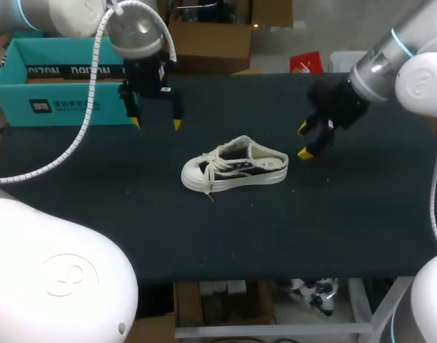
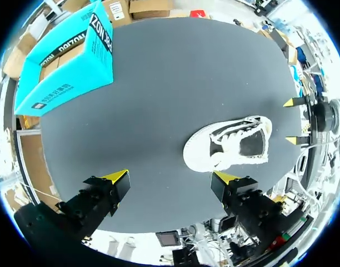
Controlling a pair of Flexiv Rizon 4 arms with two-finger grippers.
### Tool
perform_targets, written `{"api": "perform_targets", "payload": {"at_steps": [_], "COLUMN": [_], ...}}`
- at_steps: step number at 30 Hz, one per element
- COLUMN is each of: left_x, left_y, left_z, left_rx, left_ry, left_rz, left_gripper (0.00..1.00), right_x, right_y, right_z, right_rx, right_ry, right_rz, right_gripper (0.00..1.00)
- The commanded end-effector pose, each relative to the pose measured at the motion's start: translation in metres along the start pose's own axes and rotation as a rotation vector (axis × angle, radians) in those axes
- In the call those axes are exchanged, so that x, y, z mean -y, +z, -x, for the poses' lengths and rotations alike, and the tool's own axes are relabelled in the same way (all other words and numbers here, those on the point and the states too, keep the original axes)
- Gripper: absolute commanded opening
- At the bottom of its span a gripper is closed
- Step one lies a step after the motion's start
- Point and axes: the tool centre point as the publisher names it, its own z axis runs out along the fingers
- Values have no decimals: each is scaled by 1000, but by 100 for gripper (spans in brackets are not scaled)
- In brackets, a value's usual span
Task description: Open the shoe tongue, take the insole out of the shoe, put the insole back into the shoe, and pack the shoe into the shoebox
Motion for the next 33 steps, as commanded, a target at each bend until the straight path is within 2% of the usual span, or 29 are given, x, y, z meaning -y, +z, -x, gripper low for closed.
{"api": "perform_targets", "payload": {"at_steps": [1,12,20,33], "left_x": [-8,-15,-15,-10], "left_y": [-1,0,4,15], "left_z": [-11,-48,-64,-85], "left_rx": [-53,-176,-172,-169], "left_ry": [9,163,197,228], "left_rz": [-1,93,113,134], "left_gripper": [100,100,100,100], "right_x": [6,5,5,-3], "right_y": [17,59,75,95], "right_z": [-9,-8,-1,-11], "right_rx": [19,-16,-44,-79], "right_ry": [-8,-41,-55,-94], "right_rz": [41,134,183,226], "right_gripper": [100,100,100,100]}}
